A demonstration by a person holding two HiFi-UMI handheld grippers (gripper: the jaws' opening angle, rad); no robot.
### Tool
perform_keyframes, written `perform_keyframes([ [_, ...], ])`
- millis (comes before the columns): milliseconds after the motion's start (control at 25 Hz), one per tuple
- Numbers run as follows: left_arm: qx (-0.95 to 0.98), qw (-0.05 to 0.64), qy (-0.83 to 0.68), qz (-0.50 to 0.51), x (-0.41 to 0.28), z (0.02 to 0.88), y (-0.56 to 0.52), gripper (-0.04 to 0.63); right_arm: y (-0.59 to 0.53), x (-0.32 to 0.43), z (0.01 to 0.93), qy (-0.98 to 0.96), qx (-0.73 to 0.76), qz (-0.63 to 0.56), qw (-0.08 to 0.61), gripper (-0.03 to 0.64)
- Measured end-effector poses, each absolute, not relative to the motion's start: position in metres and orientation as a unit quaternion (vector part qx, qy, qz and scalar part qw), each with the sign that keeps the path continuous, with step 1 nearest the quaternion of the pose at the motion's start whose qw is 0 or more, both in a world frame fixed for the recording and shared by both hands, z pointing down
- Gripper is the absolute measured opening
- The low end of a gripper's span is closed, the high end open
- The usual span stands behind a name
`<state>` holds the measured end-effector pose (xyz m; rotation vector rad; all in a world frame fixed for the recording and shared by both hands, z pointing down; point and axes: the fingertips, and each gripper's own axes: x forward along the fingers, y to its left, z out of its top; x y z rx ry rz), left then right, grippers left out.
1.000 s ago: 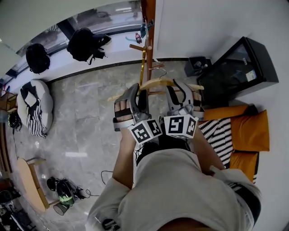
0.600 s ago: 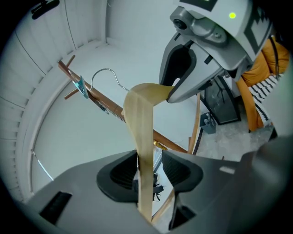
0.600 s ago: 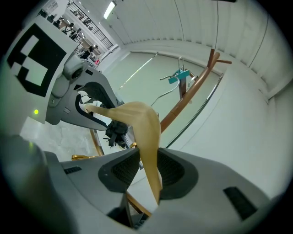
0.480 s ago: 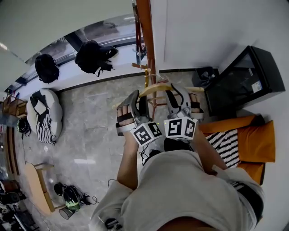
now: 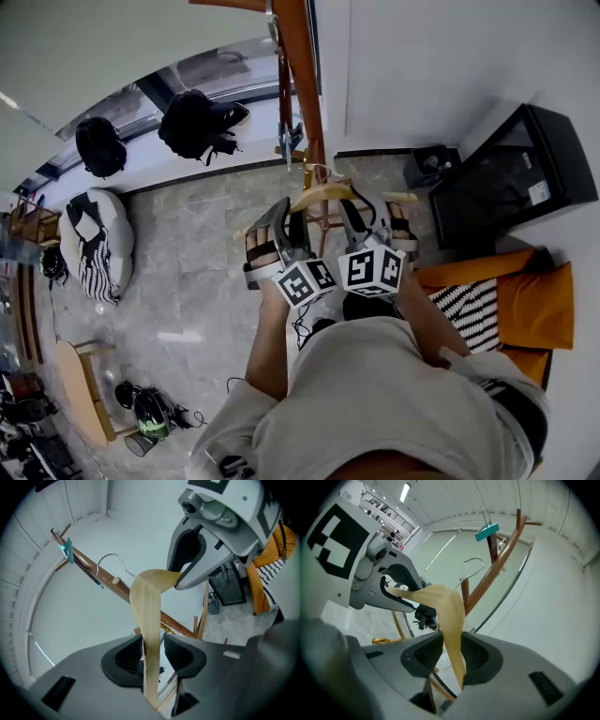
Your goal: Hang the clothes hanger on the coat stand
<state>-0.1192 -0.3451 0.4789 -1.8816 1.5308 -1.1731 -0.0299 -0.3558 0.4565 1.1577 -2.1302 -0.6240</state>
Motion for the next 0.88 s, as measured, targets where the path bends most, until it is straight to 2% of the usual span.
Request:
perform_keyframes([
  [880,-0.675,0.197,0.550,-0.450,-0.124,0.501,-0.374,0.146,-0.387,-0.042,0.492,-0.826,0.414,-0.208,0.321,0.115],
])
